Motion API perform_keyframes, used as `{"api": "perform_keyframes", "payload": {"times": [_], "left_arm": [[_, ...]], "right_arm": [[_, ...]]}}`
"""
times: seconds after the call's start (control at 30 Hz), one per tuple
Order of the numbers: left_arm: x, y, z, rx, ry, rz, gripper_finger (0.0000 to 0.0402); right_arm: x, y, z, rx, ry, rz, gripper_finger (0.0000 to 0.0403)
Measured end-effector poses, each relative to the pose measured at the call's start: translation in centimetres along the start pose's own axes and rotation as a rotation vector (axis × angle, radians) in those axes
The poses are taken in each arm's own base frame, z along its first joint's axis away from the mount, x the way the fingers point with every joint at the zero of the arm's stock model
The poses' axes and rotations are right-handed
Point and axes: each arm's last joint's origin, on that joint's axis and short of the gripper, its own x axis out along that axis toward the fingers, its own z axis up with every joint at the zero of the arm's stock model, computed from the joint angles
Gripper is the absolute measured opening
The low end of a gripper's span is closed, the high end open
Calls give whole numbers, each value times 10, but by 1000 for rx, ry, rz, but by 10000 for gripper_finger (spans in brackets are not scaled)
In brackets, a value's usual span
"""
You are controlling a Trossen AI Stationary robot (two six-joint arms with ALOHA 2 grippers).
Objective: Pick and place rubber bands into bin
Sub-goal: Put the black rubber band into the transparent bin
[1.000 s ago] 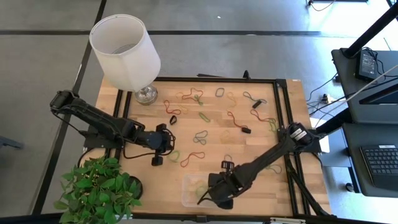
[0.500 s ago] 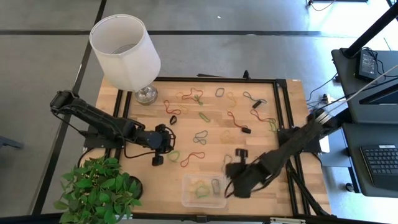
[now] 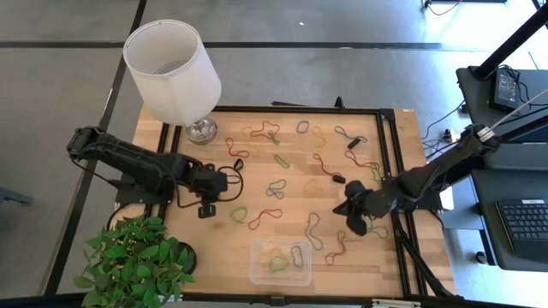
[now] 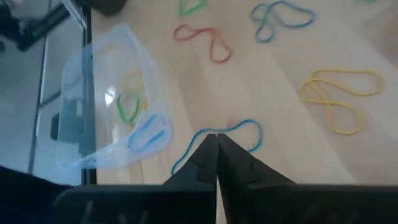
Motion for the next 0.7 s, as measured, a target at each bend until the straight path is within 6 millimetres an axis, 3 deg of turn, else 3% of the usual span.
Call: {"api": "perform_keyframes", "payload": {"times": [0.27, 0.7], "left_arm": [[16, 16, -18, 149, 181, 78, 136], [48, 31, -10, 80, 342, 45, 120]], "right_arm": [[0, -16, 8, 50, -48, -42, 8], [3, -29, 20, 70, -91, -110, 9]]}}
